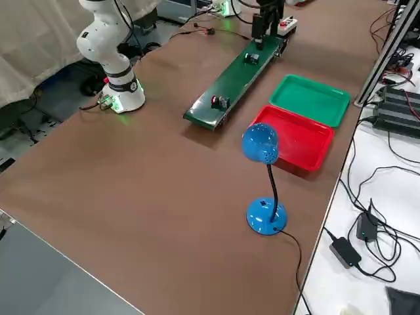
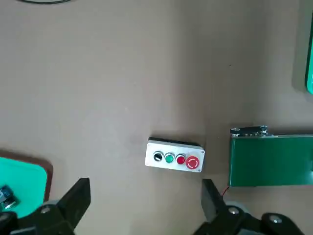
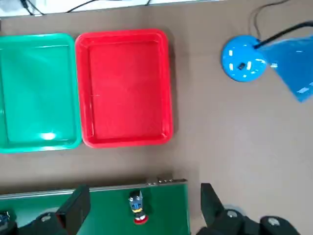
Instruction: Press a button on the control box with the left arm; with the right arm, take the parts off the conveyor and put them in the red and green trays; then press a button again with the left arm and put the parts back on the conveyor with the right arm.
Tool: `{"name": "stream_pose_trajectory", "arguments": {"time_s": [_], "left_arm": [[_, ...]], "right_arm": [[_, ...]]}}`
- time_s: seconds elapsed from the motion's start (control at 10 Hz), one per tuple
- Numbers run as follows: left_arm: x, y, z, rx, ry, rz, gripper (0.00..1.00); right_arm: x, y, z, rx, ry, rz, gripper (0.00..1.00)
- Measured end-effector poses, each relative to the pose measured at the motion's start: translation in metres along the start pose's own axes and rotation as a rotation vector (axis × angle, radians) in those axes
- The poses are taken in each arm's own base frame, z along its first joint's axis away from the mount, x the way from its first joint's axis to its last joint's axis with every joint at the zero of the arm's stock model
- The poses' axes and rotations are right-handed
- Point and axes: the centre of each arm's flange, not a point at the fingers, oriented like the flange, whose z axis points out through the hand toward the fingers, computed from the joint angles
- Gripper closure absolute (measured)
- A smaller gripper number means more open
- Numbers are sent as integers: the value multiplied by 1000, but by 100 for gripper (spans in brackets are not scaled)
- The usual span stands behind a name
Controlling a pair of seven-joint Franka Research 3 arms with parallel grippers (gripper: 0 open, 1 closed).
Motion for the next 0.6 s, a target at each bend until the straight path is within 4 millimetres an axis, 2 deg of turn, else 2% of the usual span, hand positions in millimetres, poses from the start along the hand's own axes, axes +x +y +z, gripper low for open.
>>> {"name": "stream_pose_trajectory", "arguments": {"time_s": [0.3, 0.6], "left_arm": [[0, -1, 0, 0, 0, -1, 0], [0, 0, 0, 0, 0, -1, 0]], "right_arm": [[0, 16, -28, 0, 10, 27, 0], [-7, 22, -51, -3, -8, 34, 0]]}}
